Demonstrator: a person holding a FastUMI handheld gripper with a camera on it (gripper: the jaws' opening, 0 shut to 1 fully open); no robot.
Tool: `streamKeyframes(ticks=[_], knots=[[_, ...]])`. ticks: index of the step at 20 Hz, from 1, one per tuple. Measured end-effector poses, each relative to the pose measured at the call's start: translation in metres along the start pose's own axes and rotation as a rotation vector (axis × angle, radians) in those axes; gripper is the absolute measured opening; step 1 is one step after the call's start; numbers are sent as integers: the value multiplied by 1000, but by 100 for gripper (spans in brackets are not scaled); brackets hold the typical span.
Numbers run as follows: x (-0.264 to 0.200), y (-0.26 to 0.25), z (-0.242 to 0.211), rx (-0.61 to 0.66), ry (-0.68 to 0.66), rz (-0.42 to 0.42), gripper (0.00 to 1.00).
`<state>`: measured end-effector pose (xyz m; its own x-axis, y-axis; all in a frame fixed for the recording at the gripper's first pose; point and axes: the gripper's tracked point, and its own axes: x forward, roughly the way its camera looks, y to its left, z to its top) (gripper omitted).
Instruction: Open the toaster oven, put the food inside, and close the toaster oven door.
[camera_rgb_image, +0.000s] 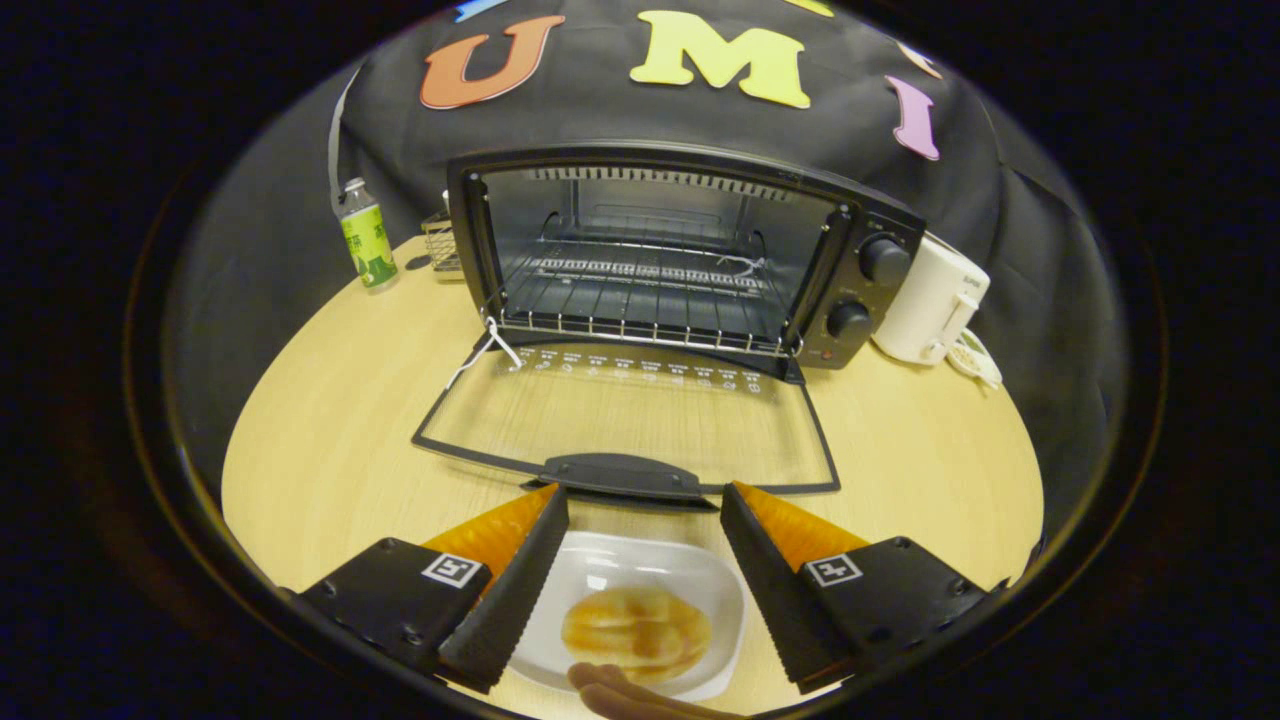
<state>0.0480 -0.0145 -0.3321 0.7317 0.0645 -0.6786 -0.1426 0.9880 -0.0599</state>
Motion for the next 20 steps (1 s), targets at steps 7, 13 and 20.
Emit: streamKeyframes(ticks=[7, 13, 20], knots=[[-52, -4, -26, 6, -122, 43, 100], [-64, -7, -52, 58, -270, 25, 100], [-47, 7, -90, 128, -198, 44, 100]])
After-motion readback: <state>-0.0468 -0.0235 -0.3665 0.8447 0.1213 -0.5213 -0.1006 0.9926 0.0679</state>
